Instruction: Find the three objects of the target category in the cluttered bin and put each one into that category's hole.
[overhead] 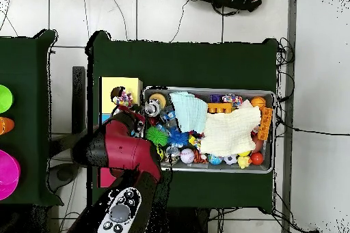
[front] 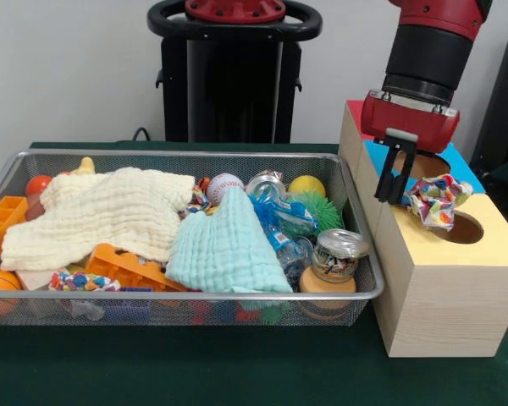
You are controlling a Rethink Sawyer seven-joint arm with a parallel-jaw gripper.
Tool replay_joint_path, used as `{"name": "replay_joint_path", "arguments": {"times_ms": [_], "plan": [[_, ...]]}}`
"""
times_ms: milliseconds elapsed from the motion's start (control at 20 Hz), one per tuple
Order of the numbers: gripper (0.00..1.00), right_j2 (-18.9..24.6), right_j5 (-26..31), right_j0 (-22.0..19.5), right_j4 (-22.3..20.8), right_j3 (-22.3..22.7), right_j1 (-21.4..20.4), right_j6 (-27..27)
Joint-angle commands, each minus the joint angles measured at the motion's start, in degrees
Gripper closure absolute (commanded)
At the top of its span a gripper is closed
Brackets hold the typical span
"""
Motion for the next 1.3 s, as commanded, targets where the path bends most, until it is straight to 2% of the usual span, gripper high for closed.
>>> {"name": "replay_joint_path", "arguments": {"times_ms": [50,300,650,750,1050,1300], "plan": [[1.00,5.2,33.8,-5.3,-6.2,-7.0,-0.7,-3.7],[1.00,7.8,35.1,-8.0,-5.5,-6.9,-1.1,-2.0],[1.00,11.2,45.2,-13.6,-4.3,-15.0,1.9,-1.3],[1.00,12.1,47.3,-14.4,-3.7,-15.8,2.4,-0.2],[1.00,14.8,44.4,-16.1,-2.1,-12.8,0.5,0.8],[1.00,16.0,47.2,-16.3,-1.3,-11.9,-2.8,2.7]]}}
